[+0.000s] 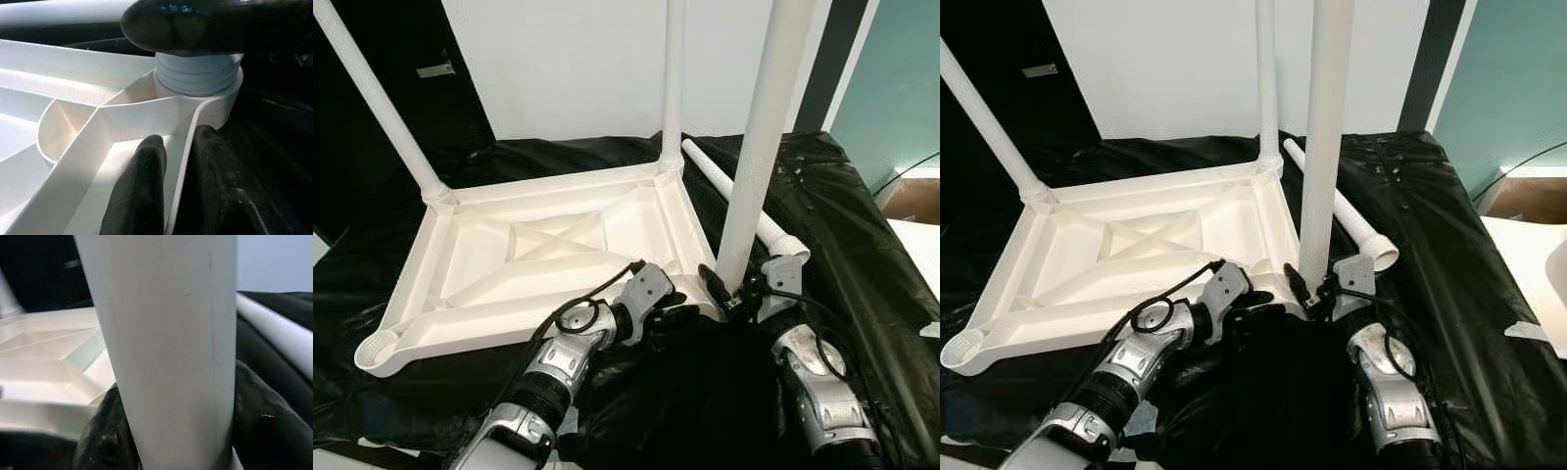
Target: Building children table
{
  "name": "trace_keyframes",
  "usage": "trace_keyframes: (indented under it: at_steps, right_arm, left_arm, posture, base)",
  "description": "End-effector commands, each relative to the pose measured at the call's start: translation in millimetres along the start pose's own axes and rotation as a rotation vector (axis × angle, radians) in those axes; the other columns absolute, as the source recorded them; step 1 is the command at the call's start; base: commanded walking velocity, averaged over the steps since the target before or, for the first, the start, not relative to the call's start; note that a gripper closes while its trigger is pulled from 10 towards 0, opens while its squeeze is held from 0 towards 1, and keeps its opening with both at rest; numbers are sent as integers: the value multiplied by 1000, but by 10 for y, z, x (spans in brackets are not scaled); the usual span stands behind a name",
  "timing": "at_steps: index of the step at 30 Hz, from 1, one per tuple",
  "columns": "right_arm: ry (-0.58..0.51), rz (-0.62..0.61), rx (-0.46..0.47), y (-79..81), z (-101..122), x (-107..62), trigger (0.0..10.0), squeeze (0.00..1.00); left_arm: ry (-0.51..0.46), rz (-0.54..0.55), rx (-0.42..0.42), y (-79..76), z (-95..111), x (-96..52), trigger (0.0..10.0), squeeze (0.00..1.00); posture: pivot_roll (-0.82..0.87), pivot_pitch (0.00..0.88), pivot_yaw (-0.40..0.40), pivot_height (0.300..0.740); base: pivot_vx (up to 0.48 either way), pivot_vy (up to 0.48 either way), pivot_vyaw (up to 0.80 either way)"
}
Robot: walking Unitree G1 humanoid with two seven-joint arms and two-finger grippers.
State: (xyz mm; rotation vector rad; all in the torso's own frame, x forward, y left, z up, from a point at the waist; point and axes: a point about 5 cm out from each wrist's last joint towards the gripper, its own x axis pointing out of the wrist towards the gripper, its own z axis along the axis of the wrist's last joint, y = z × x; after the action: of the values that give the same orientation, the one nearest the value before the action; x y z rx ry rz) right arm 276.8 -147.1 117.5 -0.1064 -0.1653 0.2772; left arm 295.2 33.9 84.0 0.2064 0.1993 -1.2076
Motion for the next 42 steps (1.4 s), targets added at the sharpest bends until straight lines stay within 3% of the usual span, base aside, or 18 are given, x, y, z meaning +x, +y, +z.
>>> trace_keyframes:
  at_steps: [1, 3, 4, 5, 6, 7, 10, 11, 16, 17, 19, 23, 25, 26, 30, 39, 40, 42]
  right_arm:
    - [-20, -64, -36, -41, 82, 97, 0, 0]
    - [-17, -64, -39, -32, 81, 101, 0, 0]
    - [-2, -25, -37, -2, 64, 109, 10000, 0]
    - [14, 13, -31, 25, 47, 117, 10000, 243]
    - [14, 13, -31, 25, 47, 117, 10000, 243]
    - [33, 59, -16, 52, 28, 127, 10000, 1000]
    - [63, 204, -39, 30, 26, 163, 10000, 1000]
    - [81, 269, -89, -22, 19, 183, 10000, 0]
    - [116, 371, -174, -170, 31, 227, 10000, 0]
    - [161, 499, -227, -312, 76, 248, 10000, 0]
    - [197, 588, -250, -387, 103, 240, 10000, 0]
    - [236, 650, -277, -492, 126, 231, 10000, 0]
    - [251, 675, -293, -555, 149, 239, 4078, 0]
    - [256, 698, -296, -578, 164, 240, 0, 0]
    - [280, 767, -289, -620, 178, 231, 0, 0]
    - [292, 772, -238, -584, 100, 197, 0, 0]
    - [270, 733, -220, -531, 73, 195, 0, 0]
    - [154, 511, -180, -383, 1, 204, 0, 0]
  left_arm:
    - [133, -48, -107, -169, -361, -7, 10000, 0]
    - [131, -47, -108, -168, -358, -5, 10000, 0]
    - [131, -45, -110, -172, -363, -7, 10000, 0]
    - [131, -42, -112, -176, -370, -12, 10000, 0]
    - [131, -42, -112, -176, -370, -12, 10000, 0]
    - [130, -39, -115, -179, -375, -15, 10000, 0]
    - [130, -31, -122, -179, -387, -29, 10000, 0]
    - [131, -30, -123, -177, -391, -34, 10000, 0]
    - [133, -31, -124, -173, -396, -38, 10000, 0]
    - [136, -34, -121, -169, -393, -33, 10000, 0]
    - [137, -35, -119, -163, -388, -28, 10000, 0]
    - [135, -36, -117, -162, -381, -22, 10000, 0]
    - [135, -35, -116, -160, -380, -23, 10000, 0]
    - [135, -33, -116, -158, -382, -26, 10000, 0]
    - [138, -30, -116, -159, -392, -34, 10000, 0]
    - [137, -26, -117, -153, -394, -35, 10000, 0]
    - [137, -25, -117, -153, -394, -35, 10000, 0]
    - [136, -21, -118, -152, -395, -37, 10000, 0]
  posture:
    - [-33, 0, 38, 740]
    - [-33, 0, 38, 740]
    - [-31, 0, 34, 740]
    - [-31, 0, 34, 740]
    - [-31, 0, 34, 740]
    - [-27, 0, 29, 740]
    - [-25, 0, 27, 740]
    - [-31, 0, 32, 740]
    - [-39, 0, 38, 740]
    - [-44, 0, 41, 740]
    - [-44, 0, 41, 740]
    - [-43, 0, 41, 740]
    - [-42, 0, 41, 740]
    - [-40, 0, 40, 740]
    - [-38, 0, 41, 740]
    - [-34, 0, 37, 740]
    - [-30, 0, 35, 740]
    - [-23, 0, 30, 740]
  base:
    - [0, 0, 0]
    - [0, 0, 0]
    - [0, 0, 0]
    - [0, 0, 0]
    - [0, 0, 0]
    - [0, 0, 0]
    - [0, 0, 0]
    - [0, 0, 0]
    - [0, 0, 0]
    - [0, 0, 0]
    - [0, 0, 0]
    - [0, 0, 0]
    - [0, 0, 0]
    - [0, 0, 0]
    - [0, 0, 0]
    - [0, 0, 0]
    - [0, 0, 0]
    - [0, 0, 0]
